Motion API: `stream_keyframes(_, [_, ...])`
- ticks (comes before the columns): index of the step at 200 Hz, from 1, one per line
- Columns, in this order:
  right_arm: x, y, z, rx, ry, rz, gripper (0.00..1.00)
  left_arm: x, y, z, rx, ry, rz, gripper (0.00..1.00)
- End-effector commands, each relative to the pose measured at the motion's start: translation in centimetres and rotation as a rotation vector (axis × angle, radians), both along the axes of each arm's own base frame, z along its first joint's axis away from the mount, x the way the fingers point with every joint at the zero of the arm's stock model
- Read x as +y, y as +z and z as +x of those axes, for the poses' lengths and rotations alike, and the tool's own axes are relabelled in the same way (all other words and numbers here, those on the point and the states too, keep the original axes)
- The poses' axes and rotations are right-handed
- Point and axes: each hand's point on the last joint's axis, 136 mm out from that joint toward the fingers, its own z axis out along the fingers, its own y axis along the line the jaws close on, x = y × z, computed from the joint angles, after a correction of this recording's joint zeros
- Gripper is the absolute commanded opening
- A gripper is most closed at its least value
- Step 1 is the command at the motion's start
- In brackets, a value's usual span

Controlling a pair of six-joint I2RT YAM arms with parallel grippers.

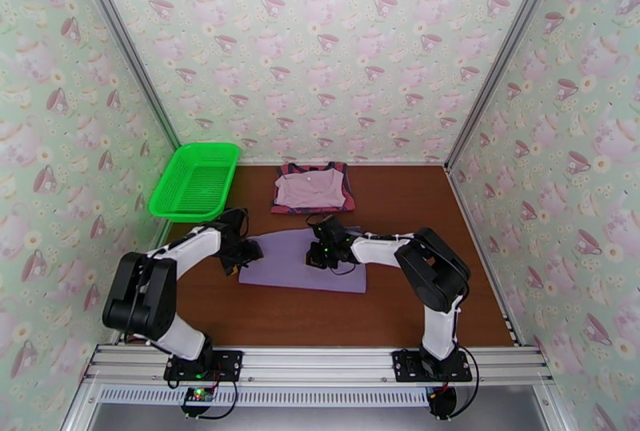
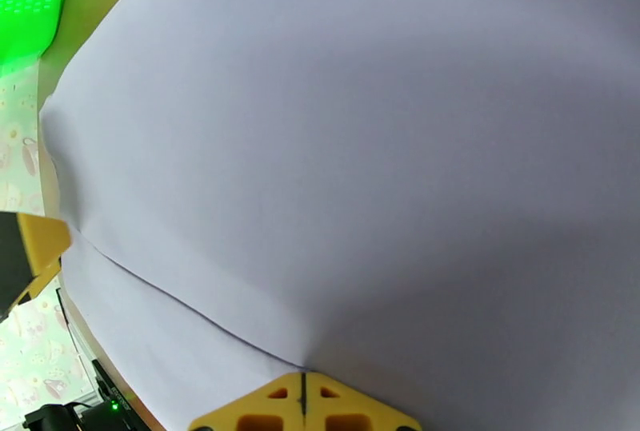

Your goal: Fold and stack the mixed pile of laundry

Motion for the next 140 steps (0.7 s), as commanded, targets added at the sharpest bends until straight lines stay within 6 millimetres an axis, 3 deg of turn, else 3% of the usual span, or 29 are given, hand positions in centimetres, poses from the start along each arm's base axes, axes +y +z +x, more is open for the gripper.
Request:
stream_keyframes(1, [-2.4, -3.4, -1.8, 0.073, -0.029, -0.109, 0.0, -0.4, -0.7, 0.8, 0.0, -0.04, 0.032, 0.74])
stream_keyframes(26, [-2.7, -3.7, -2.0, 0.079, -0.025, -0.116, 0.0, -0.9, -2.5, 0.5, 0.045, -0.05, 0.044, 0.69])
stream_keyframes(53, [-2.7, -3.6, -2.1, 0.078, -0.018, -0.12, 0.0, -1.4, -4.1, -0.1, 0.08, -0.063, 0.053, 0.54])
stream_keyframes(76, [-2.8, -3.5, -2.1, 0.074, -0.017, -0.125, 0.0, -1.8, -5.0, -0.5, 0.1, -0.081, 0.065, 0.24])
stream_keyframes(86, [-2.9, -3.5, -2.2, 0.073, -0.016, -0.127, 0.0, -2.1, -5.2, -0.7, 0.103, -0.088, 0.071, 0.0])
stream_keyframes(94, [-2.9, -3.5, -2.2, 0.075, -0.016, -0.129, 0.0, -2.2, -5.3, -0.8, 0.102, -0.092, 0.079, 0.0])
stream_keyframes(118, [-3.2, -3.8, -2.5, 0.08, -0.022, -0.136, 0.0, -1.9, -3.5, -0.4, 0.058, -0.089, 0.124, 0.0])
stream_keyframes(138, [-3.4, -3.9, -2.5, 0.083, -0.035, -0.136, 0.0, -1.6, 0.1, 0.1, -0.004, -0.104, 0.184, 0.0])
stream_keyframes(140, [-3.4, -3.9, -2.5, 0.082, -0.038, -0.136, 0.0, -1.9, 1.2, 1.0, -0.037, -0.105, 0.183, 0.0])
